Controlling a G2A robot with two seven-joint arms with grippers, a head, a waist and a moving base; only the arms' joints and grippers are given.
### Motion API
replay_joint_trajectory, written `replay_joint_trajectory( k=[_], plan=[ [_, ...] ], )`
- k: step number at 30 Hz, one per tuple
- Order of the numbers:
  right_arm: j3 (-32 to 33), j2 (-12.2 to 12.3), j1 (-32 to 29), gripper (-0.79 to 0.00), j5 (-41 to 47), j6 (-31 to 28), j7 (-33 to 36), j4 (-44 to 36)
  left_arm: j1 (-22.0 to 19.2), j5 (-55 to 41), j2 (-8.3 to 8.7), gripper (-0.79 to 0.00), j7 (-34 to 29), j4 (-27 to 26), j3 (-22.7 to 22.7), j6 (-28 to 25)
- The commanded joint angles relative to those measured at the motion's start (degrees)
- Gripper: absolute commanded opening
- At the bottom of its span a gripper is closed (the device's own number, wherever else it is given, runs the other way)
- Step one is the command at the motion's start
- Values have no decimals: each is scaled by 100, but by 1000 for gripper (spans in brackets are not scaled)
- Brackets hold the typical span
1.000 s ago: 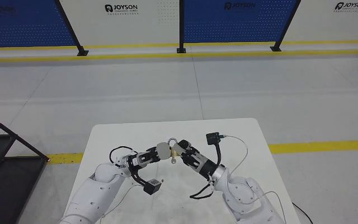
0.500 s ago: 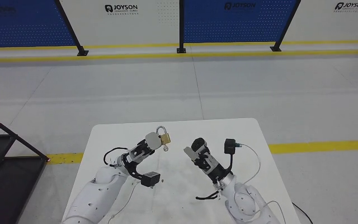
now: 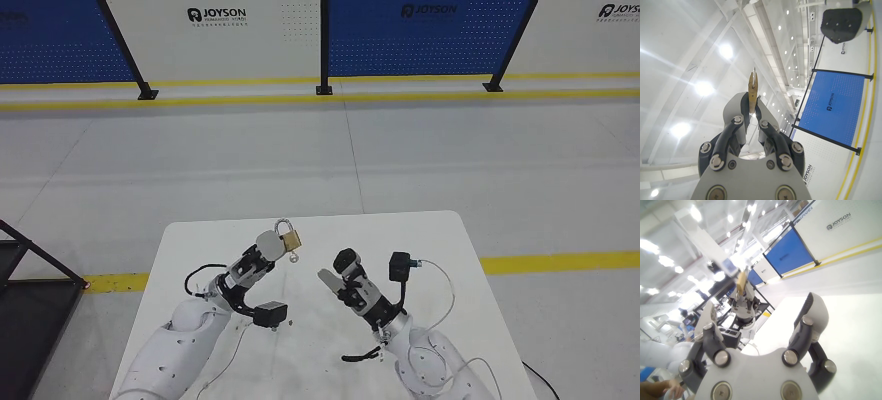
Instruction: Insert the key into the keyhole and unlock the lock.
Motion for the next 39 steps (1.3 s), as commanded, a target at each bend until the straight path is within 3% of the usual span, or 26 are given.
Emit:
replay_joint_trajectory(
  k=[1, 9, 14, 17, 19, 28, 37, 39],
  plan=[
    [-129, -21, 62, -554, -256, -99, -254, 132, 17, 51, -22, -785, -143, 2, 30, 96],
    [-639, -128, 318, -613, -1358, -266, -1468, 566, -43, 663, -139, -785, -736, 138, 245, 369],
    [-708, -151, 382, -613, -1444, -188, -1679, 649, -46, 732, -158, -785, -763, 166, 284, 404],
    [-776, -174, 394, -656, -1505, -61, -1853, 681, -46, 732, -158, -785, -763, 166, 284, 404],
    [-799, -186, 399, -686, -1443, 37, -1861, 707, -46, 732, -158, -785, -763, 166, 284, 404],
    [-870, -213, 491, -625, -1205, 190, -1639, 682, -46, 732, -158, -785, -763, 166, 284, 404],
    [-931, -237, 556, -785, -1180, 358, -1566, 646, -46, 732, -158, -785, -763, 166, 284, 404],
    [-939, -239, 559, -785, -1211, 390, -1571, 634, -46, 732, -158, -785, -763, 166, 284, 404]
  ],
)
